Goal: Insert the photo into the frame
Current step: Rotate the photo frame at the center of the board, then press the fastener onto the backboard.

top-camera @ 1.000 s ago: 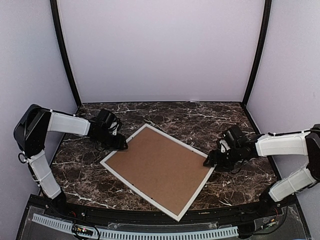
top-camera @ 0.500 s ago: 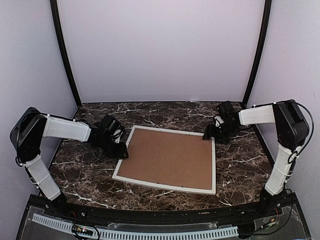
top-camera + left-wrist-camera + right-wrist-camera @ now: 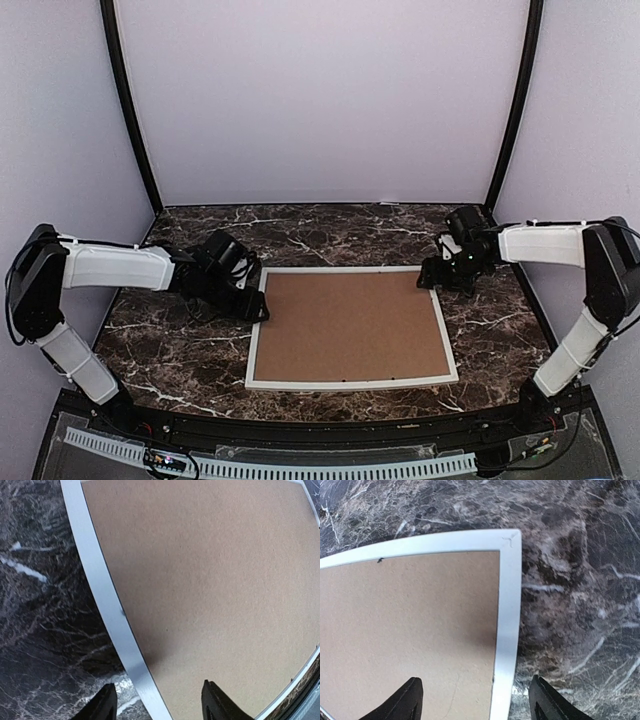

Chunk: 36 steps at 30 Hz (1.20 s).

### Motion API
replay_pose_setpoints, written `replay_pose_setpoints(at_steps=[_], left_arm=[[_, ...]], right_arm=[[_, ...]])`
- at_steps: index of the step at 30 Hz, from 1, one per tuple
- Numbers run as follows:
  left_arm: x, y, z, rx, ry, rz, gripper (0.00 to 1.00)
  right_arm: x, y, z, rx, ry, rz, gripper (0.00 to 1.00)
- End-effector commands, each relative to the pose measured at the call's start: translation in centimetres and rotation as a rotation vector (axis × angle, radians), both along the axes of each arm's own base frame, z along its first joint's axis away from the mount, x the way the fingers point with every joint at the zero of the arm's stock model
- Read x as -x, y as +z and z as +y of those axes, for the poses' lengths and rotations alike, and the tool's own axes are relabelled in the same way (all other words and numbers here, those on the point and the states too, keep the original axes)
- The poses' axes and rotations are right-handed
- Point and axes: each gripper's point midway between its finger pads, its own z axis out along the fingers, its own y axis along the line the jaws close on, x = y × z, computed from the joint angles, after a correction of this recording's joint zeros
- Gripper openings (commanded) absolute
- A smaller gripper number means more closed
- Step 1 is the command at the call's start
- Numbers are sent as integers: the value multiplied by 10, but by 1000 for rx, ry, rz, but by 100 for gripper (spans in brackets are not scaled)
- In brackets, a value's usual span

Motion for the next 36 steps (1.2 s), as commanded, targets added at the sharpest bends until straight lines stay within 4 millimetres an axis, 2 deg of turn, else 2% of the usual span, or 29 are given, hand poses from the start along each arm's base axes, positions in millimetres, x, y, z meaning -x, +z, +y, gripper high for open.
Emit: replay_pose_setpoints(at_steps=[1, 5, 9, 15, 18, 21, 25, 28, 36], left_arm=[[-26, 14, 6, -59, 32, -73, 62], [-45, 20, 10, -66, 60, -101, 65], [-62, 29, 16, -49, 75, -128, 67], [-82, 31, 33, -35, 108, -131, 70], [-89, 24, 41, -58, 116, -129, 71], [-95, 18, 44, -93, 121, -126, 71], [-97, 5, 45, -128, 109, -90, 71], [-91, -5, 48, -155, 99, -52, 71], [-73, -16, 53, -154, 94, 0, 71]], right_arm=[[29, -6, -8, -5, 5, 27, 72], [52, -14, -11, -27, 7, 53, 67], [65, -26, -13, -36, 14, 82, 61], [75, -42, -8, -69, 33, 129, 41], [76, -45, -6, -77, 39, 132, 29], [77, -45, -6, -74, 38, 134, 22], [78, -47, -8, -68, 35, 134, 16], [78, -48, -8, -67, 31, 137, 15], [77, -51, -5, -82, 28, 140, 13]])
